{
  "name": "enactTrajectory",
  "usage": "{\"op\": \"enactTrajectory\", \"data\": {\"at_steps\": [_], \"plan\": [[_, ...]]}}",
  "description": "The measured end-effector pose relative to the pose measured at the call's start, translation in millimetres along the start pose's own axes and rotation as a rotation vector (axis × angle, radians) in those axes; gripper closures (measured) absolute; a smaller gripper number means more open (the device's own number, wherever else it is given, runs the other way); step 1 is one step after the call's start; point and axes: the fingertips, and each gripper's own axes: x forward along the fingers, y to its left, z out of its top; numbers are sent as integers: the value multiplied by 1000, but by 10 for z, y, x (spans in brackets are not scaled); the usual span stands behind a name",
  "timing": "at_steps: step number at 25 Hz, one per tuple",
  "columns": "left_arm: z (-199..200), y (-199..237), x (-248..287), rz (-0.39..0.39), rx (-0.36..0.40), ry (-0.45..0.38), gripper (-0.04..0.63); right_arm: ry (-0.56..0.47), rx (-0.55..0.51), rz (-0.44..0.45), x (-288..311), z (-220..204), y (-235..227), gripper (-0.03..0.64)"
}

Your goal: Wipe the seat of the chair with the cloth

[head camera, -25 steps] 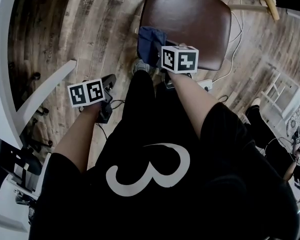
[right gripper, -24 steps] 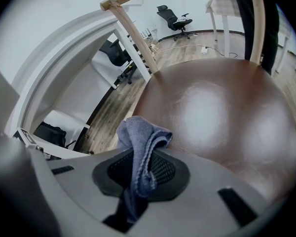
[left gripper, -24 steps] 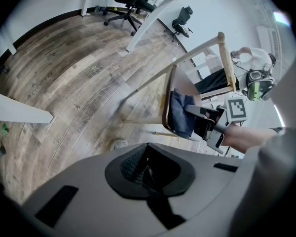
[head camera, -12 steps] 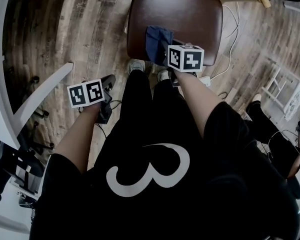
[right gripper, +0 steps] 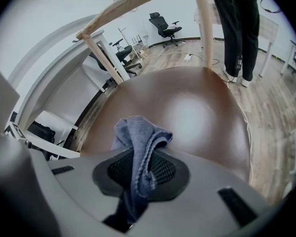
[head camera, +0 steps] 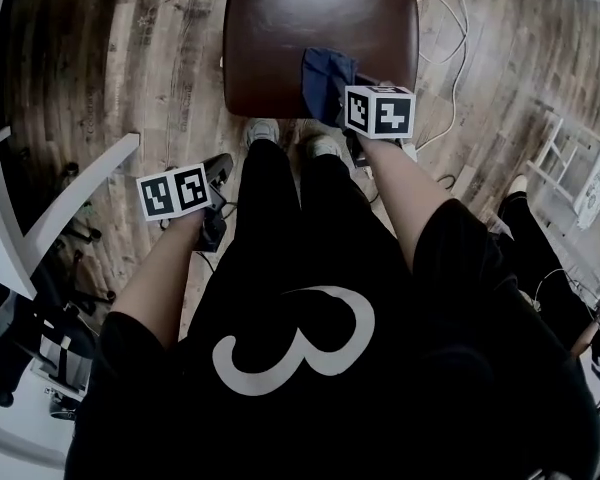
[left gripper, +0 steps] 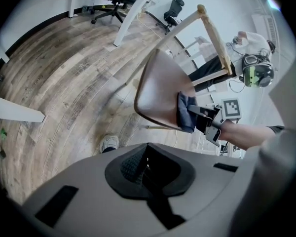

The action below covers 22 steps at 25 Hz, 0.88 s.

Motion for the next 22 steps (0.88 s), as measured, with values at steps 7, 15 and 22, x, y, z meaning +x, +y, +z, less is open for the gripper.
{"op": "enactTrajectory", "data": {"at_steps": [7,15,22], "plan": [[-34,-324,151,-10,35,4,583,-25,85,-60,-261,-76,-565,561],[-113,-489,242,3,45,2,583,-33,99,-137,-525,-229,-1150,561],[-192,-725,293,4,46,-19,583,-17,73,-154,-699,-326,-1490,561]]}}
